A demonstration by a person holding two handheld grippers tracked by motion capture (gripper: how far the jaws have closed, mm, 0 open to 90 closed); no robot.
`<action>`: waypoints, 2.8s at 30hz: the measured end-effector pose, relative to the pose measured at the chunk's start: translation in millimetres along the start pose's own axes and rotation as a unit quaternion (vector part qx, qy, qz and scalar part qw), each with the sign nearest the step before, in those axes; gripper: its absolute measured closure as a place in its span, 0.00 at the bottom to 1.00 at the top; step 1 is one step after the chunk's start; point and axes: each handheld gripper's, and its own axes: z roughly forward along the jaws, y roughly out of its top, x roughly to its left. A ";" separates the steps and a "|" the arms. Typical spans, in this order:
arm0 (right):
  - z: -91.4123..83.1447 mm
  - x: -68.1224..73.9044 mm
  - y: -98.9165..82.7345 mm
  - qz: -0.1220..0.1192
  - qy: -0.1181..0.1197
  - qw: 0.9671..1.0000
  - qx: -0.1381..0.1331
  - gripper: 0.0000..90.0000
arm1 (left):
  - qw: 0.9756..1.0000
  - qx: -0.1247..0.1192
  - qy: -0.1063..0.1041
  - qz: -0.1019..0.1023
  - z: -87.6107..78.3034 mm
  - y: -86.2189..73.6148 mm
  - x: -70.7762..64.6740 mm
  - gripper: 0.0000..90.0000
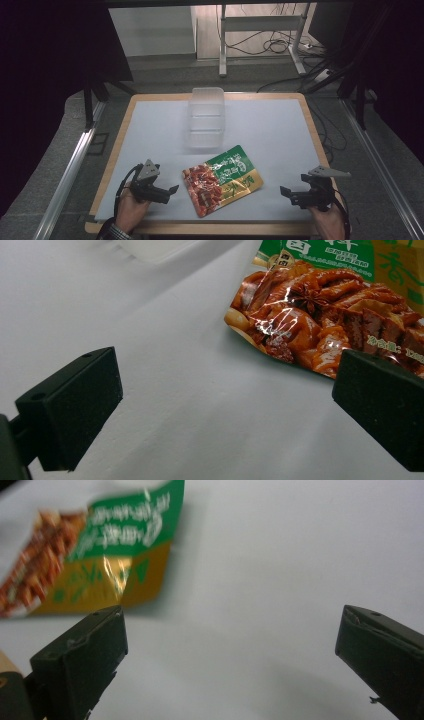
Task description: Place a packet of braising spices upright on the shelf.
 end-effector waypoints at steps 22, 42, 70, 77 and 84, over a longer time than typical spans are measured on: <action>4.3 -0.1 -1.0 -0.019 -0.030 0.999 -0.015 0.00 | 1.000 0.008 -0.007 0.009 2.5 0.8 -3.0 0.00; 12.6 10.1 3.3 -0.059 -0.031 0.997 -0.027 0.00 | 1.000 0.005 0.005 0.004 1.3 0.8 -1.9 0.00; 43.6 26.8 19.2 -0.089 0.015 0.996 -0.028 0.00 | 1.000 0.002 0.002 0.001 1.8 0.4 -1.0 0.00; 55.0 32.6 24.1 -0.096 0.022 0.995 -0.023 0.00 | 1.000 0.003 0.000 0.003 2.2 0.5 -1.5 0.00; 59.6 31.9 28.1 -0.093 0.030 0.995 -0.025 0.02 | 1.000 0.005 -0.001 0.004 2.7 0.7 -1.9 0.00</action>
